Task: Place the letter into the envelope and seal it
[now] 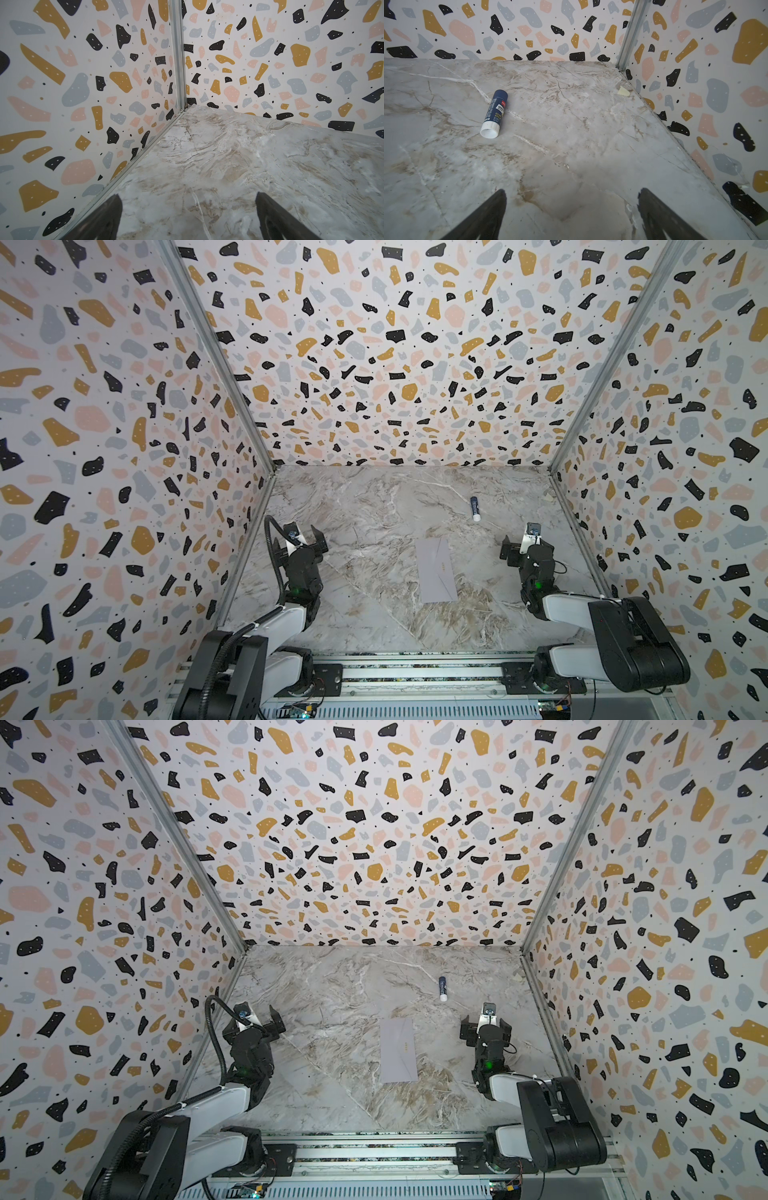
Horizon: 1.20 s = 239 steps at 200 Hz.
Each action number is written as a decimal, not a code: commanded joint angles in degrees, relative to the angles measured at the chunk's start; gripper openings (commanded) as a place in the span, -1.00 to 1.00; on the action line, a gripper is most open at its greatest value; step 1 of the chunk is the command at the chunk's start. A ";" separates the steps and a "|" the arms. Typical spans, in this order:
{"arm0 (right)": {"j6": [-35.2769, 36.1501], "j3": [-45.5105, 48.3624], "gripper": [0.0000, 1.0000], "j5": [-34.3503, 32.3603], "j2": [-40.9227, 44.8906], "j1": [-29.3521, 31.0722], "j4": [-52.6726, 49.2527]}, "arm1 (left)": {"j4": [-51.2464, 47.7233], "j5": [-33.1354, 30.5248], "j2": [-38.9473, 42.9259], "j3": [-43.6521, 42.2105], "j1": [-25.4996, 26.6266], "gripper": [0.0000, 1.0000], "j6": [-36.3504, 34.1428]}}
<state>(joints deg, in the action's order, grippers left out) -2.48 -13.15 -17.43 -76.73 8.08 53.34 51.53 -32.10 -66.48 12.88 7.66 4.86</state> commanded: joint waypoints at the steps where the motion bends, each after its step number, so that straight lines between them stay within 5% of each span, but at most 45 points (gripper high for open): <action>1: 2.05 0.84 1.00 2.87 -0.72 -0.77 10.47 | 4.06 -0.74 0.63 -1.59 -0.28 0.99 -0.76; 39: 2.61 4.41 1.00 7.53 -9.22 -1.89 26.25 | 12.37 -2.03 -3.92 -4.79 -0.36 1.00 -0.12; 82: 2.25 1.53 0.99 10.10 -8.85 -2.68 18.81 | 23.03 2.22 -14.42 -5.74 -0.28 0.97 -2.33; 101: 2.31 1.61 0.98 10.00 -8.74 -2.66 18.75 | 17.42 4.39 -13.81 -3.44 -0.32 0.98 -2.94; 239: 2.39 1.53 0.98 10.02 -8.87 -2.68 18.82 | 18.52 4.31 -14.03 -3.74 -0.28 0.99 -3.02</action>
<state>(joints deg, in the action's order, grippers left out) -0.51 -10.41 -7.68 -85.97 5.58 71.18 66.15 -27.90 -80.90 8.21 7.62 2.31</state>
